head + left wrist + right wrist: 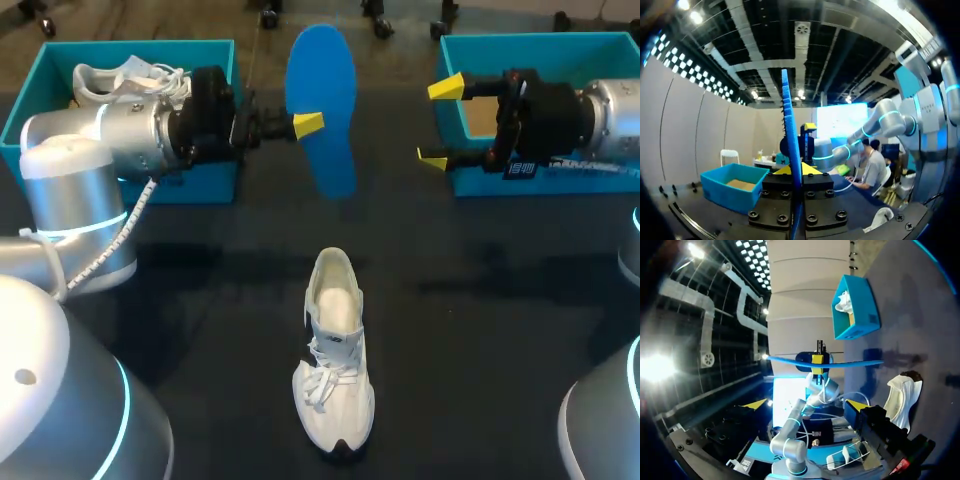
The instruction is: Take the shoe out of the shoebox, open the shoe tongue, remove and reinsert the insole, then place the shoe into the shoebox
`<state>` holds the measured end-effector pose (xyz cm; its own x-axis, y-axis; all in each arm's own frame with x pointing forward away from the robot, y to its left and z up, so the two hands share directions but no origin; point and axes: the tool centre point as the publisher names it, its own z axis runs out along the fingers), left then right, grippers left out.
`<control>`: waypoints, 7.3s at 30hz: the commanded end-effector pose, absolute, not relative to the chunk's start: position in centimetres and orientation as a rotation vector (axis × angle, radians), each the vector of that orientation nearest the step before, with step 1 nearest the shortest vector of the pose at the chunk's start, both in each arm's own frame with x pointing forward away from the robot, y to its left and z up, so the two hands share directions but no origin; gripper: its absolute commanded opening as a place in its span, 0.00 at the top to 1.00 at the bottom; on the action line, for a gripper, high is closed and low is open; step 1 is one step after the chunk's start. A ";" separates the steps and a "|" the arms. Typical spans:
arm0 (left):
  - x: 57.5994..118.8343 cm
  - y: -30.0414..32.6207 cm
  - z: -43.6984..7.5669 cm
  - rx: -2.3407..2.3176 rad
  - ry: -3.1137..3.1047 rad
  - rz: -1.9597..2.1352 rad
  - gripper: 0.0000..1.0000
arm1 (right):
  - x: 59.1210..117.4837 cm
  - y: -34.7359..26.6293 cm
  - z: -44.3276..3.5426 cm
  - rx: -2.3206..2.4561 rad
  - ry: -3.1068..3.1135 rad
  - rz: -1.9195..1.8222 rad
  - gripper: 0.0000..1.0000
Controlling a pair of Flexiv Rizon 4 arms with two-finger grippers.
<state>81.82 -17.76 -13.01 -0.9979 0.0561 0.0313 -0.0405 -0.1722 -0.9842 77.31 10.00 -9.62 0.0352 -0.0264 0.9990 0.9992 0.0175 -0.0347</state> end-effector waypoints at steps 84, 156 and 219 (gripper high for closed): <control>82.8 -22.4 -14.0 -2.546 -2.469 2.338 1.00 | 77.1 16.3 -11.9 -1.166 -1.327 -1.116 0.53; 81.9 -16.8 -13.7 -2.299 -2.629 2.020 0.00 | 78.3 15.2 -14.1 -1.167 -1.443 -1.283 1.00; 74.8 -11.8 -23.9 -0.446 -3.048 0.813 0.00 | 76.3 17.1 -19.8 -1.156 -1.752 -1.670 1.00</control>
<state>74.81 -11.38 -23.62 -0.9595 0.2513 -0.1271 0.2804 0.8111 -0.5134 76.44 16.80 -19.77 -0.5400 0.2561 0.8018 0.8132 -0.0868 0.5754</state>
